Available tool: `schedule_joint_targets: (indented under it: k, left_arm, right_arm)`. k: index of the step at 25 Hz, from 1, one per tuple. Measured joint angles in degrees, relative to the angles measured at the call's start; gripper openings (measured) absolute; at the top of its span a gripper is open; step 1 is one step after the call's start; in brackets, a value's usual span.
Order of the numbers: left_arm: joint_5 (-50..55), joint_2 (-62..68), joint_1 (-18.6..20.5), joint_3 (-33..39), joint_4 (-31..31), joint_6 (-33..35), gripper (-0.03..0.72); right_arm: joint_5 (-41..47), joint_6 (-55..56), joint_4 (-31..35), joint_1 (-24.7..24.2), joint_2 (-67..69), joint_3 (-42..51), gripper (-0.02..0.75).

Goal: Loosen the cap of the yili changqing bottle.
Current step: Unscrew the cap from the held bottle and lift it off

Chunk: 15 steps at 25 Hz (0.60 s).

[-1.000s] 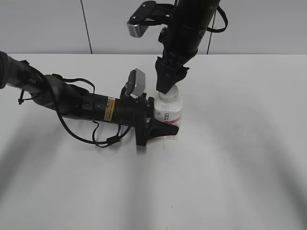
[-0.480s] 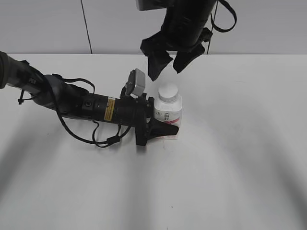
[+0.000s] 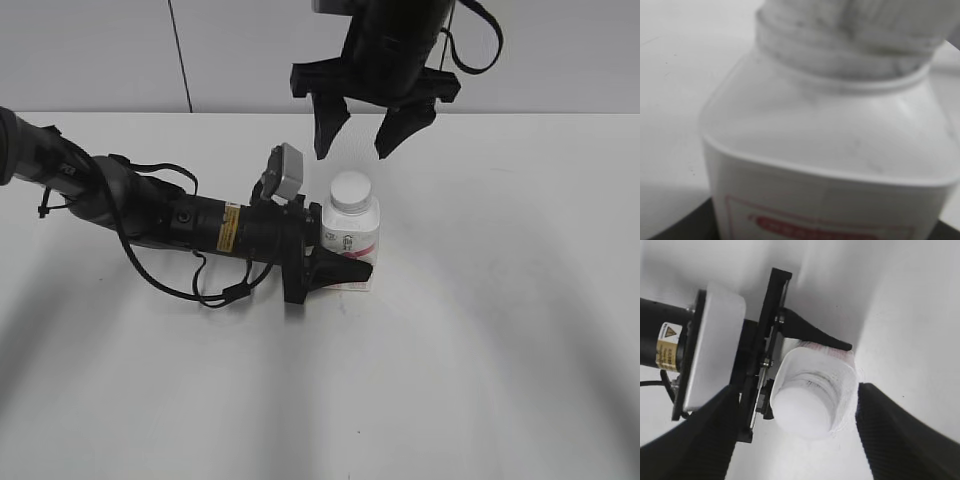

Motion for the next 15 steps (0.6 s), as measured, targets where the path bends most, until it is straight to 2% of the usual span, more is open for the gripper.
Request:
schedule_joint_targets:
  k: [15]
  left_arm:
    - [-0.02,0.00,0.00,0.00,-0.05,-0.12,0.397]
  right_arm:
    - [0.05,5.51,-0.81,0.00,0.00,0.00,0.566]
